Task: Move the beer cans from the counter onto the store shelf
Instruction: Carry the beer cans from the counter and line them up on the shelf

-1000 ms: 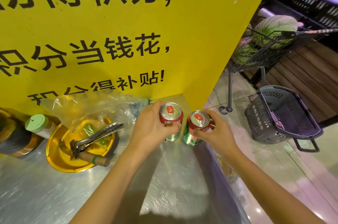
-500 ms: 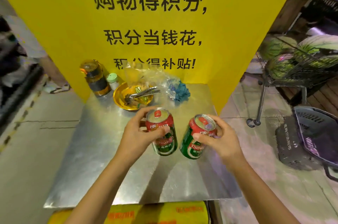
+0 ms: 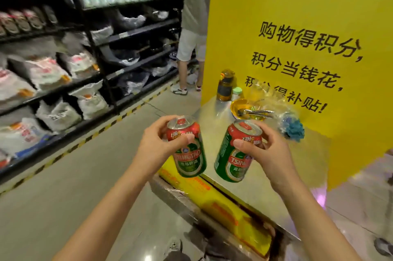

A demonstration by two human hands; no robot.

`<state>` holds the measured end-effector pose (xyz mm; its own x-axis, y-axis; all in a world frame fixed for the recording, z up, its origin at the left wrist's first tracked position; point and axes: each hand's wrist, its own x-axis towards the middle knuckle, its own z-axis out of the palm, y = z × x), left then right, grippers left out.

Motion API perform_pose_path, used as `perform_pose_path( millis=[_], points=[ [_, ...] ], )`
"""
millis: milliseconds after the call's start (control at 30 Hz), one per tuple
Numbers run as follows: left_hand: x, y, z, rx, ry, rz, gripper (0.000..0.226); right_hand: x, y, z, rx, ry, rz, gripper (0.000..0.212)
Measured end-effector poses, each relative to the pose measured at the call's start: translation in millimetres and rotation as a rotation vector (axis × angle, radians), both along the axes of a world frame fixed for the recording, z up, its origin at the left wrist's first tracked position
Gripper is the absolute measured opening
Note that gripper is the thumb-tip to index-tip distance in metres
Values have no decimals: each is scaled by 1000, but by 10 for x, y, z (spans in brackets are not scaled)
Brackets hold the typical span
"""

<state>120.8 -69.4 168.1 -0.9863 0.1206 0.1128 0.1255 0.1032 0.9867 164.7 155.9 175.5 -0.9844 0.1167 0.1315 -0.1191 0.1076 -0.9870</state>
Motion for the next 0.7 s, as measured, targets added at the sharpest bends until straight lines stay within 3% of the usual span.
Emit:
perform_pose_path(
  millis=[167,333,700],
  points=[
    [117,-823,132,27,31,220,35,-291,-728,124,28,27,186,52],
    [17,-1661,140,5,41,433,32,-796,-1637,124,57,55,342,40],
    [-895,-3874,283,-70,9,615,42,-2254,-4062,122,75,87,510,41]
  ],
)
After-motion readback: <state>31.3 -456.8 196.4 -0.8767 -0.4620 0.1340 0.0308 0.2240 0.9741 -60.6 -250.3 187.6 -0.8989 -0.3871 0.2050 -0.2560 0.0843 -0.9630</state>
